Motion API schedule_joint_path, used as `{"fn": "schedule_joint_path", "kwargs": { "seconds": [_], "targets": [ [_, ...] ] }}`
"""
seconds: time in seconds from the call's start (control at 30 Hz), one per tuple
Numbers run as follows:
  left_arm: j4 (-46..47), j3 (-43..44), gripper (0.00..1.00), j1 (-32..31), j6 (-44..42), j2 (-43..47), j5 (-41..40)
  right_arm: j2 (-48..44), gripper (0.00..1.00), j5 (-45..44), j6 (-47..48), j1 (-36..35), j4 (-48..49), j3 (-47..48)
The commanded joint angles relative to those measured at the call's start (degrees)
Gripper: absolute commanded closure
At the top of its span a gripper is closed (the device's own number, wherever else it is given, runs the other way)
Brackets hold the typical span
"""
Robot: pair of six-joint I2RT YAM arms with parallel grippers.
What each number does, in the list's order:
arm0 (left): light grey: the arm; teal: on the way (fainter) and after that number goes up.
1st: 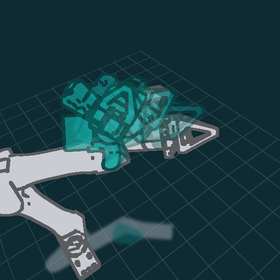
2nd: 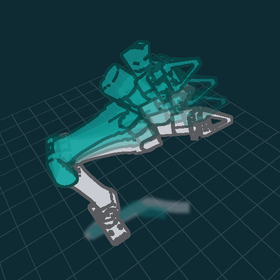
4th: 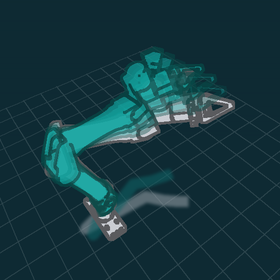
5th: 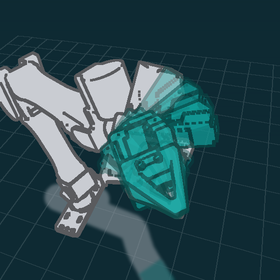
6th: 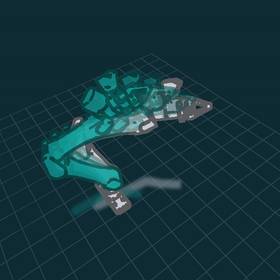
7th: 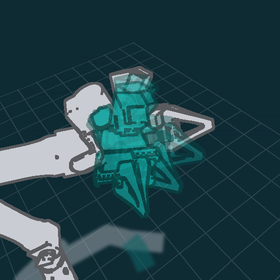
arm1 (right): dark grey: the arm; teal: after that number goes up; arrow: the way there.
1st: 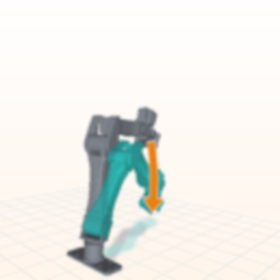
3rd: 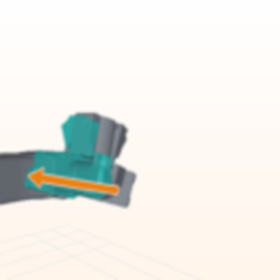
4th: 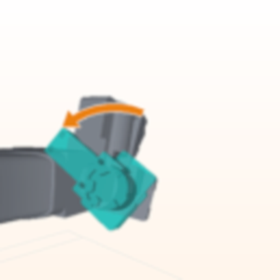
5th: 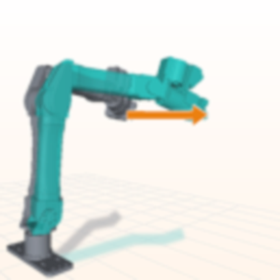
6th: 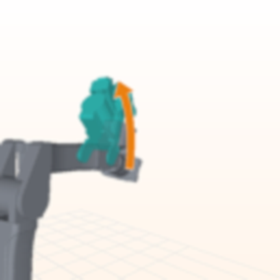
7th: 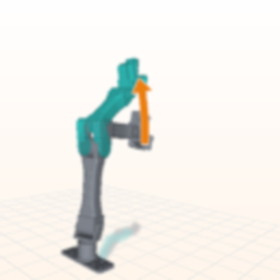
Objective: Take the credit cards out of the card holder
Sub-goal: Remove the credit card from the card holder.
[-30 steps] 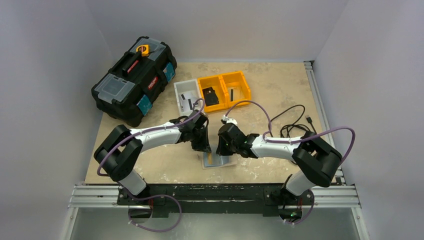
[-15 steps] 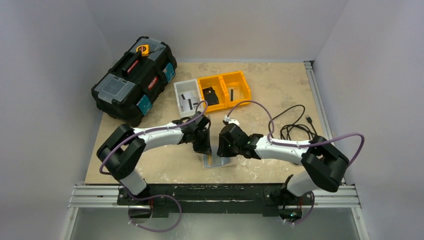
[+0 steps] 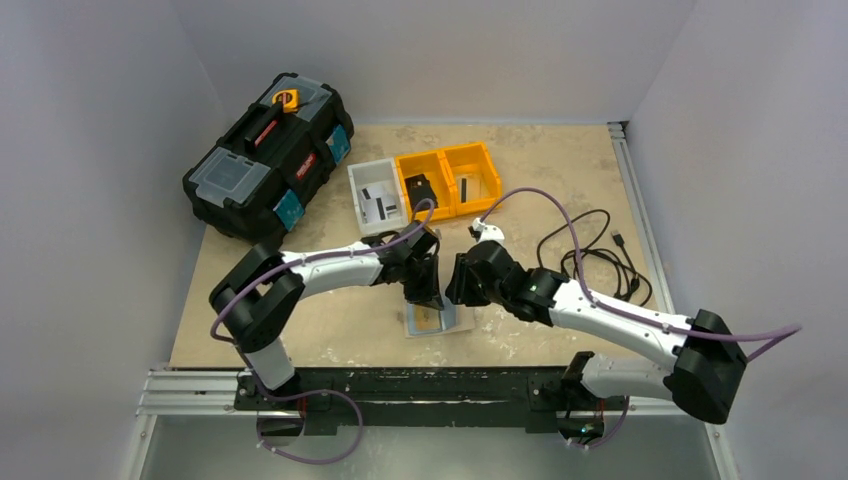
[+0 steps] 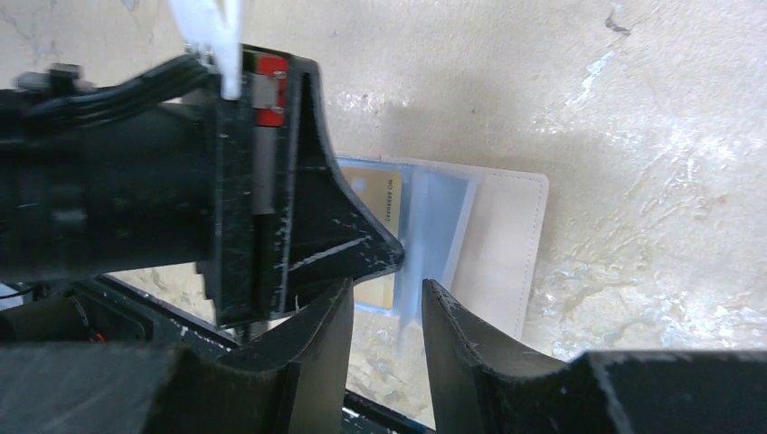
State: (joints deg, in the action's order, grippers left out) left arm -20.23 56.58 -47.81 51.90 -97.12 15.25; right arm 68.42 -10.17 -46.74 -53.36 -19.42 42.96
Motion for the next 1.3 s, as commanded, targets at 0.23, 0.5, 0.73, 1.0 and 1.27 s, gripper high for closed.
{"fn": "schedule_joint_path", "kwargs": {
  "seconds": [0.23, 0.5, 0.73, 1.0, 1.27],
  "targets": [
    [4.5, 5.9, 1.00, -1.8, 3.3, -8.7, 3.7, -5.1, 0.65, 0.0, -3.0, -0.2, -0.4, -4.5],
    [1.1, 7.0, 0.99, -1.6, 1.8, -5.0, 1.9, -1.8, 0.66, 4.7, -3.5, -0.2, 5.7, -4.6],
    [-3.4, 4.9, 0.99, 0.2, 0.5, 0.0, -2.0, 1.8, 0.71, 9.9, -4.7, 1.2, 13.9, -6.5],
    [-6.7, -0.9, 0.99, 3.5, -1.2, 7.3, -5.3, 8.4, 0.71, 16.9, -4.4, 4.4, 21.8, -7.7],
    [-4.2, -5.7, 0.99, 5.2, -2.2, 8.0, -4.2, 12.1, 0.67, 22.2, -2.4, 9.1, 27.5, -11.0]
  ]
}}
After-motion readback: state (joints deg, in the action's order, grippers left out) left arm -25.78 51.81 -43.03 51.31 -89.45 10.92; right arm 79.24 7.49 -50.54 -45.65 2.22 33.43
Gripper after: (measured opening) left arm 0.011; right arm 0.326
